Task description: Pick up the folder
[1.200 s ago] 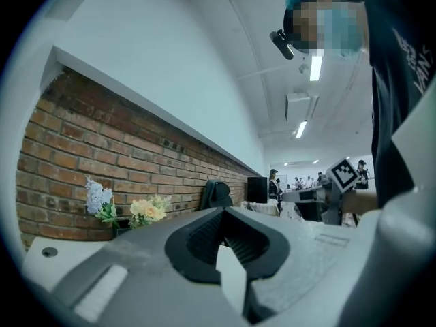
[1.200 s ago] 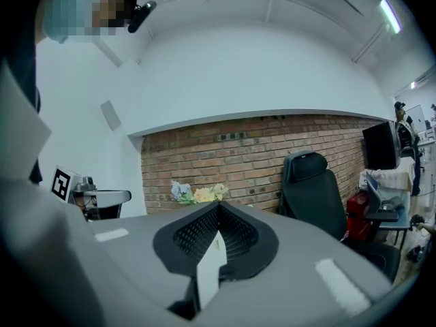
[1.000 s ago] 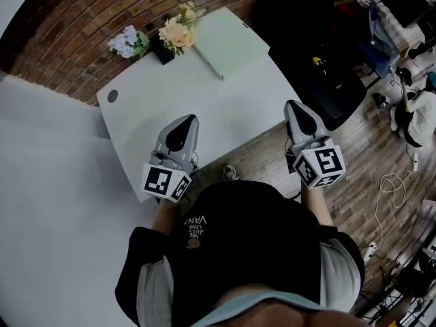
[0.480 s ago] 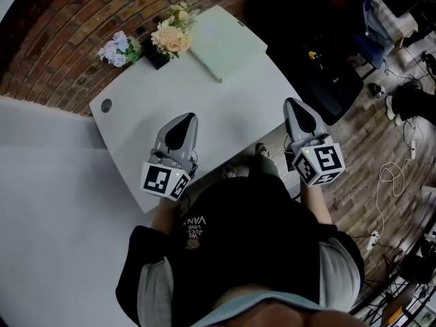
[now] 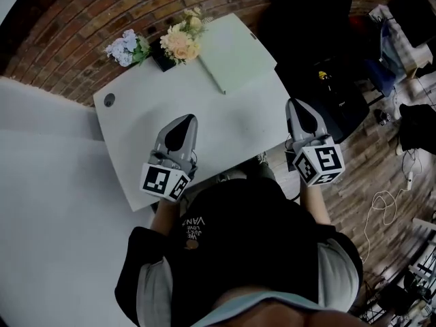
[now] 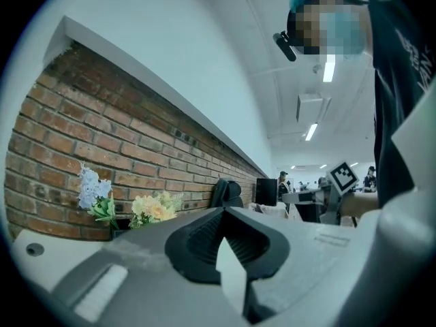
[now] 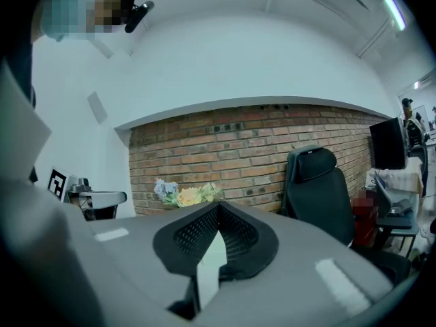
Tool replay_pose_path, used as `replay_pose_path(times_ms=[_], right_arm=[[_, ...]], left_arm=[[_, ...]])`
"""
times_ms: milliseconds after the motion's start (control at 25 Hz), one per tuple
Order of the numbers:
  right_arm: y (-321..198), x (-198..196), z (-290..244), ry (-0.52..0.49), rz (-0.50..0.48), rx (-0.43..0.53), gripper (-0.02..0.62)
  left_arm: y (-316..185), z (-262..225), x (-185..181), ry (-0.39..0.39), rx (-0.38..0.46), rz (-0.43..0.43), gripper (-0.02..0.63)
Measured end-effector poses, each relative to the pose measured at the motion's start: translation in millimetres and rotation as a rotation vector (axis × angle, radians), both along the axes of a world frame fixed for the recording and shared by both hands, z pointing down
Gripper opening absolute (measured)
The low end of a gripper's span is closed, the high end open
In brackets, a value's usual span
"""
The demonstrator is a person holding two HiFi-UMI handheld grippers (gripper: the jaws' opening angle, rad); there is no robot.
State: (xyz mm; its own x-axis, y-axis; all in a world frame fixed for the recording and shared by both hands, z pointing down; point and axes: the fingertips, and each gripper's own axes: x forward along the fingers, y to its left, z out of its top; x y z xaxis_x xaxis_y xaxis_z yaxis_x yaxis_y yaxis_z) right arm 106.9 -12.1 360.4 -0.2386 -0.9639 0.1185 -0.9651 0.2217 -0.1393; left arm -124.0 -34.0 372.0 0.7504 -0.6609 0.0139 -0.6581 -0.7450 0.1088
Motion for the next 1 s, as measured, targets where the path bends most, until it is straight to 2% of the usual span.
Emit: replay_pose_path(times_ms=[520, 1000], right_arm=[[-81.1, 56.3, 9.8, 0.017, -0.141, -0.041, -0.002], [-148.3, 73.2, 26.1, 0.044, -0.276, -0.062, -0.002]], left_arm=[[-46.3, 6.1, 54.0, -0.055, -0.019, -0.145, 0.000], [-78.9, 25.1, 68.8, -0.066, -0.058, -0.301, 0.000]])
